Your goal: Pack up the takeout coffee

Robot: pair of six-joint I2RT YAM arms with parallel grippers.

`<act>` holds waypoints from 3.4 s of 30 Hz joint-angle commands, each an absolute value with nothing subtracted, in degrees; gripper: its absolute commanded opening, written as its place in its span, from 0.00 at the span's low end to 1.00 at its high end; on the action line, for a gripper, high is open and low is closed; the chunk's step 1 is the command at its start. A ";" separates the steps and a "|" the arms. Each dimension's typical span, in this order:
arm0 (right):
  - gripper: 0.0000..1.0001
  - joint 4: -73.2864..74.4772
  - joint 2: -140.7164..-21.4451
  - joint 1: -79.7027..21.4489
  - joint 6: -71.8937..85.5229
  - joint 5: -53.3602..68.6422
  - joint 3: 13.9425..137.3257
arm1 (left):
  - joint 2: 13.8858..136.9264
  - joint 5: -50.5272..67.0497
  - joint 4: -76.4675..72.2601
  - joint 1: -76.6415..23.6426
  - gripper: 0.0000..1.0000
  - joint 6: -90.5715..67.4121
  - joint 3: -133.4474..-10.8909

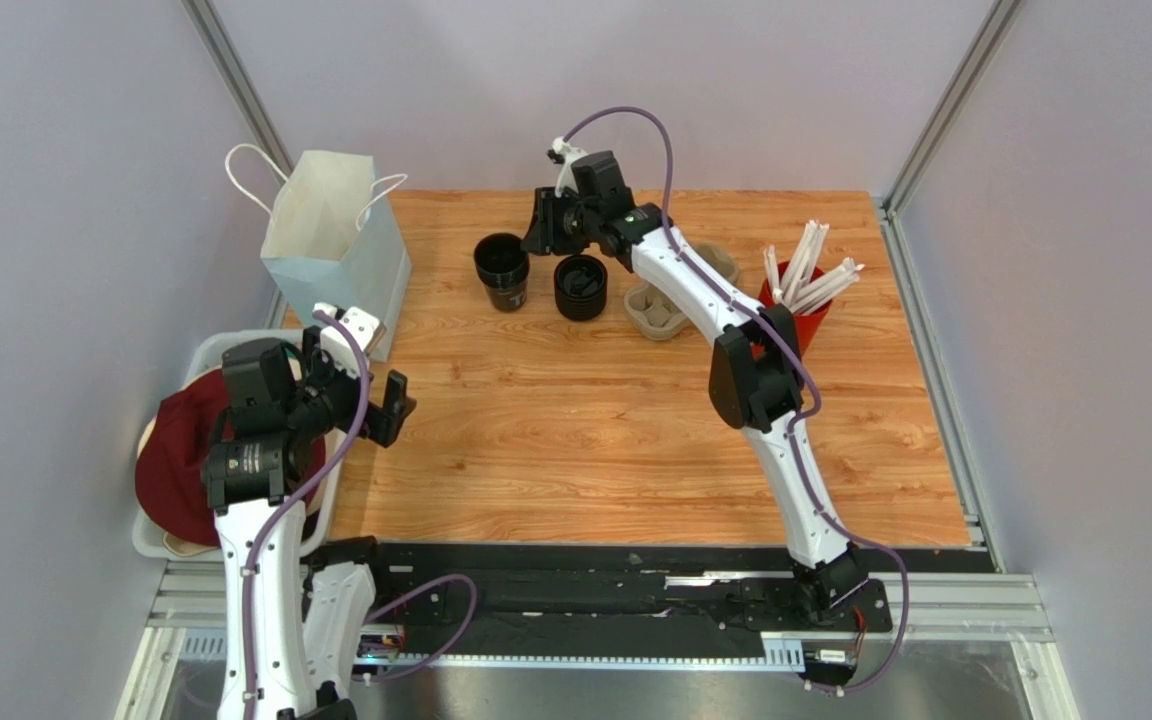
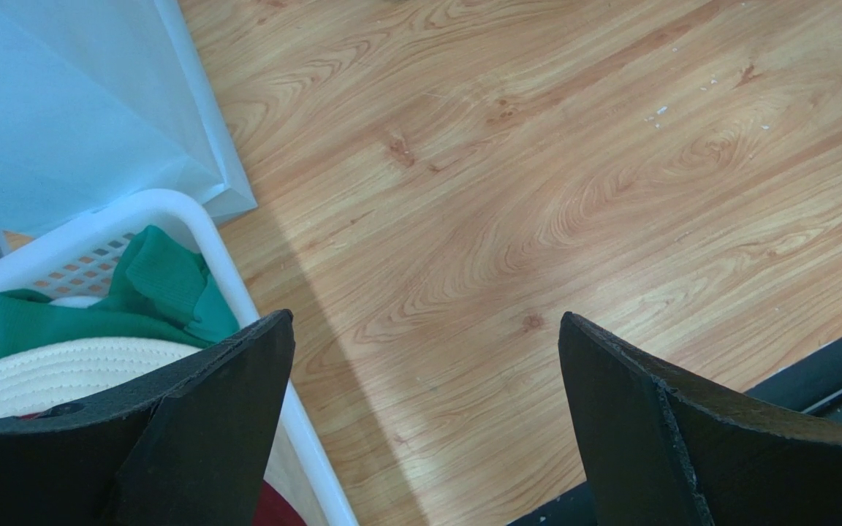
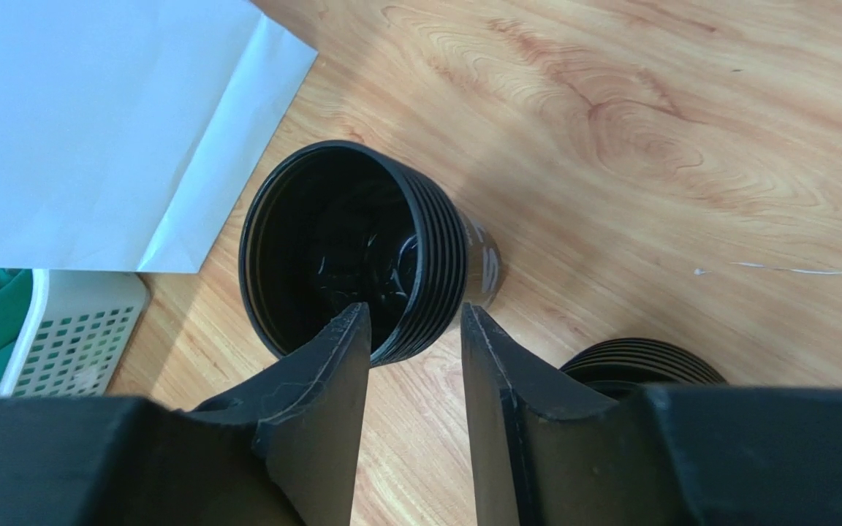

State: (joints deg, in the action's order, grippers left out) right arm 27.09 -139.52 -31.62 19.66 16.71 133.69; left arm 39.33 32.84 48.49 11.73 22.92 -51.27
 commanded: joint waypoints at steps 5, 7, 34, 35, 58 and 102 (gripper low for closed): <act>0.32 23.64 -140.45 -31.55 18.28 15.47 137.90 | 40.78 35.51 47.99 12.30 0.98 23.99 -51.33; 0.32 23.55 -140.80 -31.55 18.54 15.91 138.08 | 40.87 35.51 47.99 12.30 0.98 23.99 -51.33; 0.25 24.35 -142.56 -32.43 17.40 15.12 139.31 | 41.48 35.25 47.64 12.22 0.98 23.91 -51.06; 0.22 24.43 -142.47 -32.43 17.32 15.20 139.39 | 41.48 35.24 47.46 12.30 0.98 23.82 -50.98; 0.20 24.79 -140.10 -33.93 12.48 9.94 139.48 | 41.57 34.89 47.11 12.22 0.98 23.99 -50.63; 0.26 23.55 -137.81 -37.18 4.22 2.11 137.81 | 41.92 34.89 46.67 12.22 0.98 24.08 -50.19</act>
